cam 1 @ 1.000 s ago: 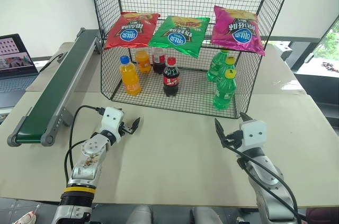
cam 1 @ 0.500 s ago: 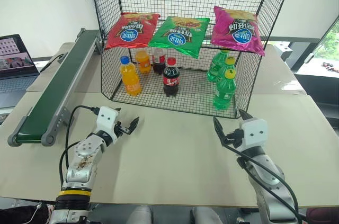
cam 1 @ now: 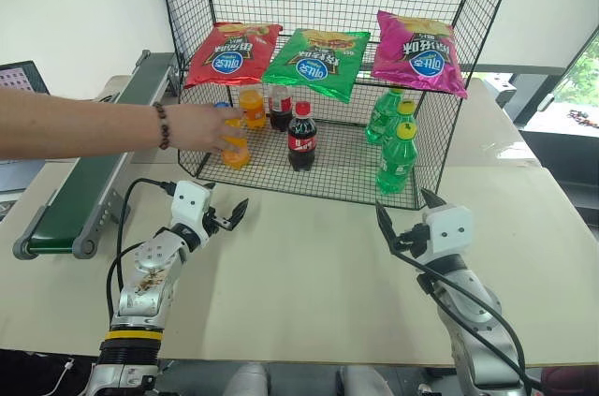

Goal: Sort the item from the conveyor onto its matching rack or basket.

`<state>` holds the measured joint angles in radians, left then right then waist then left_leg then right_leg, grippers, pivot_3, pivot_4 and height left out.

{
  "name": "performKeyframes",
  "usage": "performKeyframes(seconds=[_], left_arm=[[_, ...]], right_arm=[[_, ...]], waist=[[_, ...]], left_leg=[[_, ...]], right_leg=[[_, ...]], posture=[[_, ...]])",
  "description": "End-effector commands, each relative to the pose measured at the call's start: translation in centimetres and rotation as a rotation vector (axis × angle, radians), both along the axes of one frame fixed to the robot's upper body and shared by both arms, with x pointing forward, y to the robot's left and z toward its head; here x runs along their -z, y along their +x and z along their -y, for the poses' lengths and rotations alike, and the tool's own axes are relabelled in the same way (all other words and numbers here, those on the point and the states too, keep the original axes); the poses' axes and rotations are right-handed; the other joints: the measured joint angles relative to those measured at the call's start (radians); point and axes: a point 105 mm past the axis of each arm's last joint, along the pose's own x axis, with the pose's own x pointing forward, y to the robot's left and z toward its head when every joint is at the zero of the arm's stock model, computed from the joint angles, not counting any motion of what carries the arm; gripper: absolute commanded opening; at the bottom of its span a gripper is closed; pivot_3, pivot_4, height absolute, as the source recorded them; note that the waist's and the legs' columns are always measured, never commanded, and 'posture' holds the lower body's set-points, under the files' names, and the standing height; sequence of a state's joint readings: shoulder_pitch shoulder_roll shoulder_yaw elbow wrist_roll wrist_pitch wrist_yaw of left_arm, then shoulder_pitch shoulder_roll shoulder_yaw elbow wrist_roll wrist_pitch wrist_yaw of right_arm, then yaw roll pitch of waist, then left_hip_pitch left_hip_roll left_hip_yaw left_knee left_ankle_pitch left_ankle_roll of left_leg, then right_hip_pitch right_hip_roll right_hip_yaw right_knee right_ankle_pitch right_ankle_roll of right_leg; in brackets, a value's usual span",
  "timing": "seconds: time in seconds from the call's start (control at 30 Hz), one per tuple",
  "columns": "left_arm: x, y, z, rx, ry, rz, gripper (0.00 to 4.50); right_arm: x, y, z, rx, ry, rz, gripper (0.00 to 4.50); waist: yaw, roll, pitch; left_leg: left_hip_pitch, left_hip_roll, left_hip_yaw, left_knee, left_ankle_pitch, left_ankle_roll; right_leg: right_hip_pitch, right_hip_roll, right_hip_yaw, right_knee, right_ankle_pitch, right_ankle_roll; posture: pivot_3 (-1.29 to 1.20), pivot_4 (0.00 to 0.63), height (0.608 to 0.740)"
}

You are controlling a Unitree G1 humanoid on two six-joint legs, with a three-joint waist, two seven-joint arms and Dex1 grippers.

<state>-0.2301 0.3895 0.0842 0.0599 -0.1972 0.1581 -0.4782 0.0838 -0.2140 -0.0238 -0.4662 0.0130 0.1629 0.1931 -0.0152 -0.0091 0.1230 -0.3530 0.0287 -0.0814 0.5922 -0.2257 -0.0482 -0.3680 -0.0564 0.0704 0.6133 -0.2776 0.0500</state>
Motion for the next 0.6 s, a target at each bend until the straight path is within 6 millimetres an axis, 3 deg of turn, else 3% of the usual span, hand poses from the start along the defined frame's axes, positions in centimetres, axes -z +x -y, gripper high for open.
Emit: performKeyframes(seconds=[0.03,0.6], left_arm=[[-1.34,0.28,-0.38,-0.003,0.011,0.042,4.47],[-1.37,0.31,-0.50,-0.008,0.004,0.042,4.47]], right_arm=[[-1.00,-0.04,-0.10,0.005,0.006,0.038,4.50],[-1.03,-0.06,-0.13,0.006,0.010,0.036,4.50]], waist=[[0.000,0.000,0.000],[0.000,0.000,0.000]], left_leg=[[0.000,0.000,0.000,0.000,0.000,0.000],[0.000,0.000,0.000,0.000,0.000,0.000]], right_leg=[[0.000,0.000,0.000,0.000,0.000,0.000],[0.000,0.000,0.000,0.000,0.000,0.000]], posture=[[0.00,0.150,0.738],[0.00,0.150,0.738]])
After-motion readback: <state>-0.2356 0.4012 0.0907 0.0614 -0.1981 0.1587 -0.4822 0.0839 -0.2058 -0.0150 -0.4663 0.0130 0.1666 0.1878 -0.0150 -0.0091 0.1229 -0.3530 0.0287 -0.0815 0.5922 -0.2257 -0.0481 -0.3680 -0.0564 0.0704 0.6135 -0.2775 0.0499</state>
